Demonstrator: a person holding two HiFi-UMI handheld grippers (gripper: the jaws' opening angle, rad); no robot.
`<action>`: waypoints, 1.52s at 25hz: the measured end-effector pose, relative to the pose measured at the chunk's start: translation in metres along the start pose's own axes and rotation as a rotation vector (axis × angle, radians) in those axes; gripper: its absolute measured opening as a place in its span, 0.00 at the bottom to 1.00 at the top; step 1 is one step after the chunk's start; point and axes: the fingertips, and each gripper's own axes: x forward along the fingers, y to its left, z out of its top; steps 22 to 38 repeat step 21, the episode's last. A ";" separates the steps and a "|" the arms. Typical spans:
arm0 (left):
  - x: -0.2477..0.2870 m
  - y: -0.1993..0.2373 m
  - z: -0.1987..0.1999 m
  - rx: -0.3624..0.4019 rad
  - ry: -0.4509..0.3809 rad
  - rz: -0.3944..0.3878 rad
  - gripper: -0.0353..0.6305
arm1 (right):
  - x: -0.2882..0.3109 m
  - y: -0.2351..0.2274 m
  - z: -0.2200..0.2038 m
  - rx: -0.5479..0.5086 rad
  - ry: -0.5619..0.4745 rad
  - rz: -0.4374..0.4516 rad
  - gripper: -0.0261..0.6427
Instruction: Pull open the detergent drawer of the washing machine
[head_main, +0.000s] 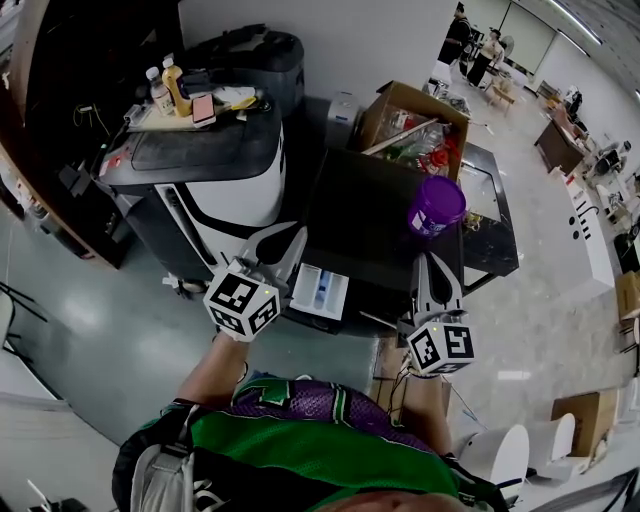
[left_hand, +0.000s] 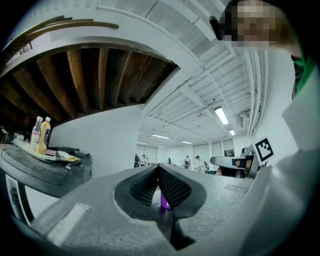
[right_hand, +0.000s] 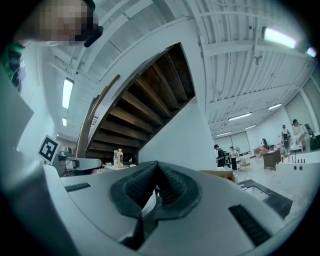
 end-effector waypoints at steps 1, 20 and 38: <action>-0.001 0.000 0.000 0.001 -0.002 -0.001 0.08 | 0.000 0.001 0.000 0.000 -0.001 0.000 0.04; -0.006 0.005 0.000 -0.007 -0.015 0.004 0.08 | 0.000 0.009 -0.002 -0.016 -0.001 -0.009 0.04; -0.005 0.005 -0.001 -0.005 -0.014 0.004 0.08 | 0.001 0.009 -0.002 -0.018 0.000 -0.008 0.04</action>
